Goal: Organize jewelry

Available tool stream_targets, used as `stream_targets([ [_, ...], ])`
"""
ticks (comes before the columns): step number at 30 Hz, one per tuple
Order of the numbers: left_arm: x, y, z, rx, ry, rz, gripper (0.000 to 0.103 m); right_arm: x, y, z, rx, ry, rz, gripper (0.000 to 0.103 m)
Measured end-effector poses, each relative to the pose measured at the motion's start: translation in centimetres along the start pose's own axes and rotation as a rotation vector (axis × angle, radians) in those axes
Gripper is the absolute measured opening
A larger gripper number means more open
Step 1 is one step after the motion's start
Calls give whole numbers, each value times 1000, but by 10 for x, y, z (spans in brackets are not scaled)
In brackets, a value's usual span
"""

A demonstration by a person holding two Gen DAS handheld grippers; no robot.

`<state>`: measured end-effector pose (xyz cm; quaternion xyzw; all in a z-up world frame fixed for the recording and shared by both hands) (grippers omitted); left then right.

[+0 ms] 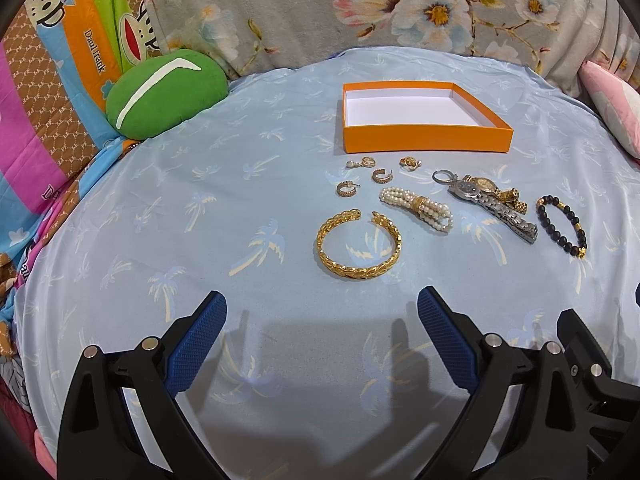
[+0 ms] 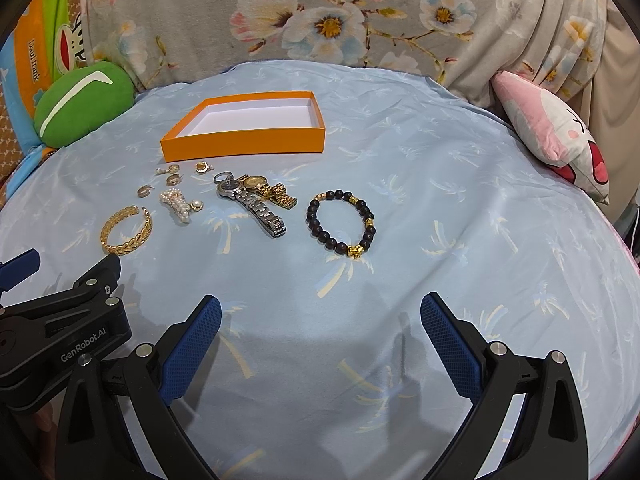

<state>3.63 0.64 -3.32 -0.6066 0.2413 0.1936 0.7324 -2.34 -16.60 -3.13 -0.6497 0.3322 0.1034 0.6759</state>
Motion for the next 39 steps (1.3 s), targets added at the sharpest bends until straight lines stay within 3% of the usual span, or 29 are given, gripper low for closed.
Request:
stream_targets([
  [39, 2, 2, 1, -14, 17, 10, 93, 2, 2, 9, 12, -41, 22, 98],
])
Point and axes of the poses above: each gripper's, at about its wrist camera, not at the fingertips, and x roughly the way its jaws point, z to its left, y to its underside, the point moved 5 cm from there along x, roughly the way its jaws point, and after that the axes turned 7 degrees about -z, right-handed, at the moved point
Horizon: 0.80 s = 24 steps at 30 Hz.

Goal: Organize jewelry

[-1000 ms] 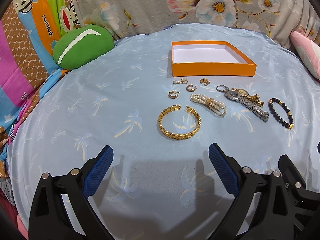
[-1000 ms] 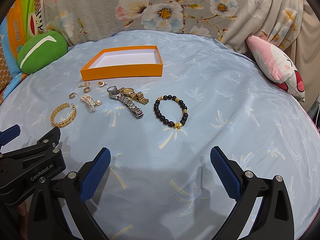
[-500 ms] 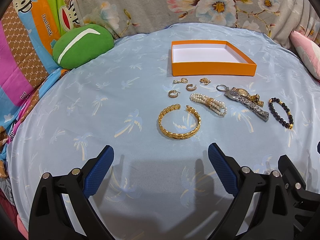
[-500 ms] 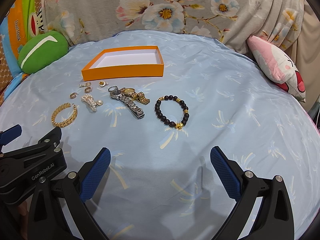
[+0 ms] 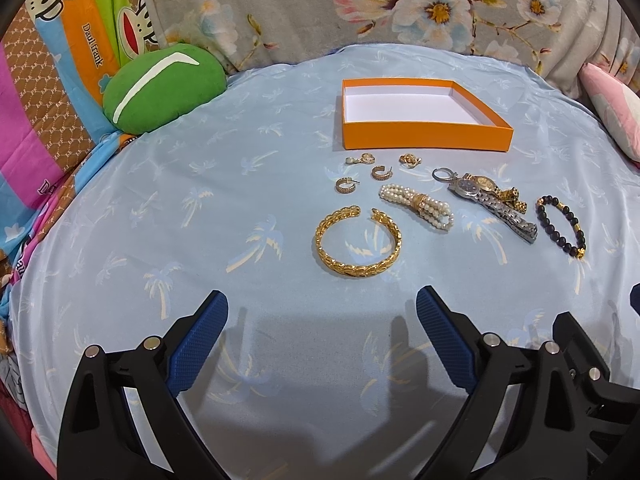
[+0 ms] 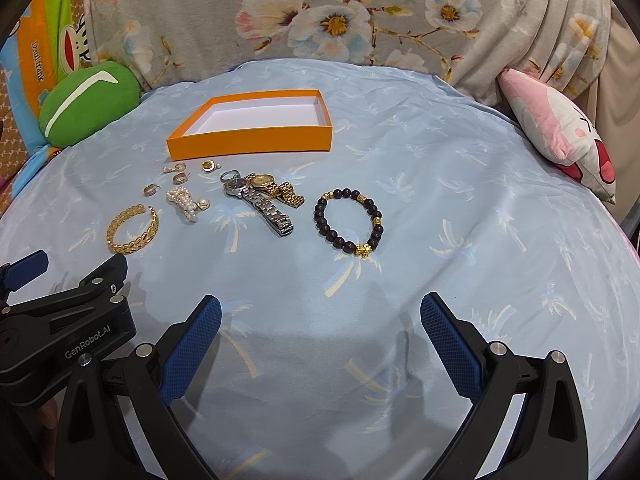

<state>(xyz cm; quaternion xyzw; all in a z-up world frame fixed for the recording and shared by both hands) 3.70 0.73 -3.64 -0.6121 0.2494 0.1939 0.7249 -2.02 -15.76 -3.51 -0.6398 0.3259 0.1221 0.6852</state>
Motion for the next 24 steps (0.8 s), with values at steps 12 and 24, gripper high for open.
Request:
stream_targets([
  [12, 16, -1, 31, -58, -7, 48, 93, 13, -6, -22, 51, -33, 66, 92],
  [24, 36, -19, 19, -60, 71, 98, 94, 47, -31, -46, 73, -13, 98, 81],
])
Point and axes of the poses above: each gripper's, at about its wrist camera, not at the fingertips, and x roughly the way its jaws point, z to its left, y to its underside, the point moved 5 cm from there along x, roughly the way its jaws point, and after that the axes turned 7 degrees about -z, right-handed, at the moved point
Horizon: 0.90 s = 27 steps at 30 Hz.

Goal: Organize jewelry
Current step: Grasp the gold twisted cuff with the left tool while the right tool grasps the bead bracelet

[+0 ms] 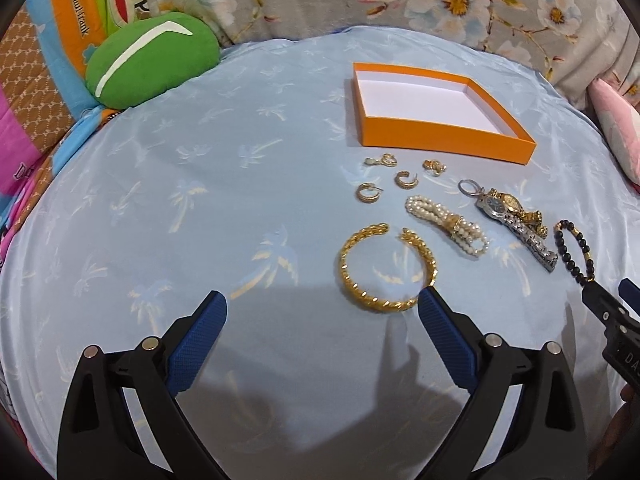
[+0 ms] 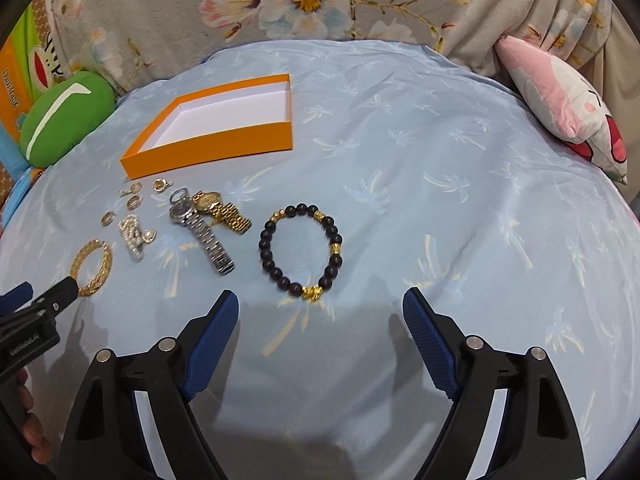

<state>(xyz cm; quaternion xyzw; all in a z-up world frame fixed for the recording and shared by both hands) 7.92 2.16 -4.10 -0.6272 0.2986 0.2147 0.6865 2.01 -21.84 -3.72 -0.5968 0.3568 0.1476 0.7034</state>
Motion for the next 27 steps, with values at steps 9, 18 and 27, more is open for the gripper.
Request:
stream_targets([
  [9, 22, -6, -14, 14, 8, 39, 94, 23, -6, 1, -18, 14, 45, 68],
  [18, 28, -6, -10, -12, 22, 45, 92, 15, -12, 5, -13, -12, 20, 56],
  [27, 8, -13, -3, -33, 90, -2, 87, 13, -10, 12, -21, -40, 28, 41],
])
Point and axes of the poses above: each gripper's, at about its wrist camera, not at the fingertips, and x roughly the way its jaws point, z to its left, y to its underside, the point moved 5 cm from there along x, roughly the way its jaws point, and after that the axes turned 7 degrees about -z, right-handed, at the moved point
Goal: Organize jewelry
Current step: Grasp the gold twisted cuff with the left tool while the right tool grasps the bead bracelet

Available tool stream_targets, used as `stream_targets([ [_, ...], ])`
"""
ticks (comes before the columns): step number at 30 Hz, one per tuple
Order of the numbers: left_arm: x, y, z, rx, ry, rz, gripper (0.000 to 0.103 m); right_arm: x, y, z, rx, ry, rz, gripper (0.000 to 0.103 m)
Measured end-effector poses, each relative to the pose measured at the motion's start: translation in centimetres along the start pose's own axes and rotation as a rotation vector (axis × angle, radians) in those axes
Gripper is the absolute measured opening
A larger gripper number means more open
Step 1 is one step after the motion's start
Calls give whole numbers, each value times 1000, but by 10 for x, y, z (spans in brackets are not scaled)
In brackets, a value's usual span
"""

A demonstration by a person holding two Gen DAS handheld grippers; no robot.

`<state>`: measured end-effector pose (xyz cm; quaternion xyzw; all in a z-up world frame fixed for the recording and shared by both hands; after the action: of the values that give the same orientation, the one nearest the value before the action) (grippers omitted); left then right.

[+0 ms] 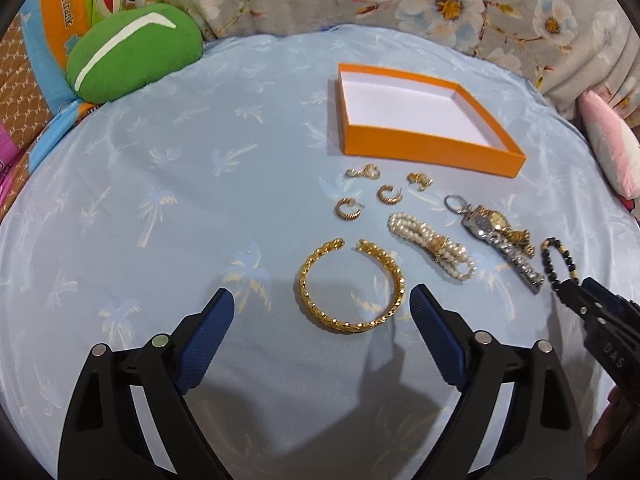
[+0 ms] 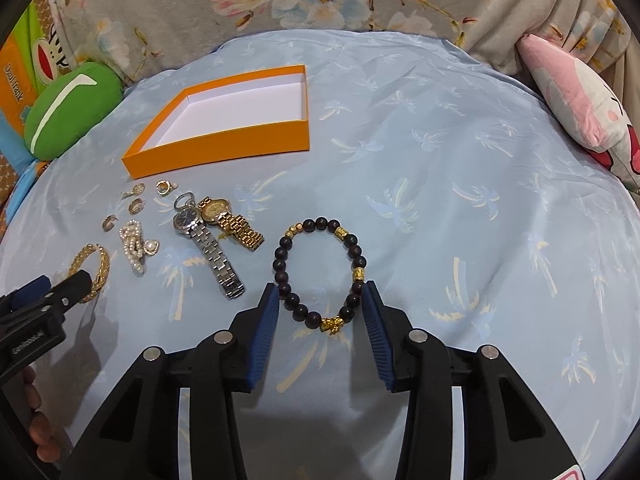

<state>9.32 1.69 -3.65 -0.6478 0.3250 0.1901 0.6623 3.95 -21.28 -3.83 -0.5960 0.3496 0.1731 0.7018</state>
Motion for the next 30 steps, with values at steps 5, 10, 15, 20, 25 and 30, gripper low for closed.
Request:
stream_targets([
  [5, 2, -1, -11, 40, -2, 2, 87, 0, 0, 0, 0, 11, -3, 41],
  [10, 20, 2, -10, 32, -34, 51, 88, 0, -2, -10, 13, 32, -10, 47],
  [15, 27, 2, -11, 37, -59, 48, 93, 4, -4, -12, 3, 43, -9, 66],
  [20, 29, -1, -13, 44, -53, 43, 90, 14, -2, -9, -5, 42, 17, 66],
  [25, 25, -2, -17, 63, -30, 22, 68, 17, -3, -8, -2, 41, 17, 66],
  [30, 22, -4, -18, 58, 3, 22, 57, 19, -5, -7, -1, 38, 15, 66],
])
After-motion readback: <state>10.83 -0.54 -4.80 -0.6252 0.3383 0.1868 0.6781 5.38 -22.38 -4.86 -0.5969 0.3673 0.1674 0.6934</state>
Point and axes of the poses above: each gripper's, at about its wrist camera, not at the fingertips, and x roughly the way its jaws point, z to its left, y to its underside, the point moved 5 cm from there along x, roughly the way its jaws point, and after that the axes turned 7 degrees about -z, right-handed, at the moved point
